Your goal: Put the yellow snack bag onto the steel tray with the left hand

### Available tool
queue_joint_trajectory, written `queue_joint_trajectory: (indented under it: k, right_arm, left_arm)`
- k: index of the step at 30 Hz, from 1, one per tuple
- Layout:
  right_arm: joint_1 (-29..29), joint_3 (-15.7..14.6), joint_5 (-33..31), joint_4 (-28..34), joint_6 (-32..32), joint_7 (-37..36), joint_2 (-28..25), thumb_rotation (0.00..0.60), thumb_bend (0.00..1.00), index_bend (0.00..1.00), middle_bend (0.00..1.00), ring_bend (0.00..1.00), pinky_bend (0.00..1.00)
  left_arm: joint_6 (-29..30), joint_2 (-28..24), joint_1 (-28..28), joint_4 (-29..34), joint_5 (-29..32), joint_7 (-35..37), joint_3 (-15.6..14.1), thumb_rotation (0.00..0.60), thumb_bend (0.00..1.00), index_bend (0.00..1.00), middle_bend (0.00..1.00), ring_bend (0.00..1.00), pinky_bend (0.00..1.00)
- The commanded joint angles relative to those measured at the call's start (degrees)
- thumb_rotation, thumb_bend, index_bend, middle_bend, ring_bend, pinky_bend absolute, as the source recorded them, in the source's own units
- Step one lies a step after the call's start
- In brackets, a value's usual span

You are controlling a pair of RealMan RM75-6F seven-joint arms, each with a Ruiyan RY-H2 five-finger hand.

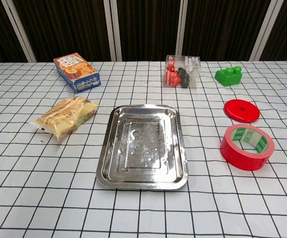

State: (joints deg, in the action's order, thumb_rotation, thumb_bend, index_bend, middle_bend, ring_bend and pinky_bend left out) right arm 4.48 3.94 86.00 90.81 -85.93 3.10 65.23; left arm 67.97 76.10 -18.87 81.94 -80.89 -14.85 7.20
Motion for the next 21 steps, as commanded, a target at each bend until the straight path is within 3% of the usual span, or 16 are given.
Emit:
queue_joint_trajectory:
  k: [1, 21]
  right_arm:
    - [-0.29, 0.20, -0.08, -0.25, -0.48, -0.79, -0.41, 0.600, 0.30, 0.00, 0.00, 0.00, 0.00]
    - [-1.55, 0.84, -1.17, -0.63, -1.77, -3.21, -1.85, 0.600, 0.30, 0.00, 0.00, 0.00, 0.00]
  left_arm:
    - [-5.97, 5.22, -5.50, -4.74, 3.35, -2.24, 2.45, 0.600, 0.11, 0.00, 0.00, 0.00, 0.08]
    - [-15.65, 15.59, -16.44, -14.06, 7.65, -4.80, 3.74, 0.600, 0.13, 0.00, 0.05, 0.00, 0.08]
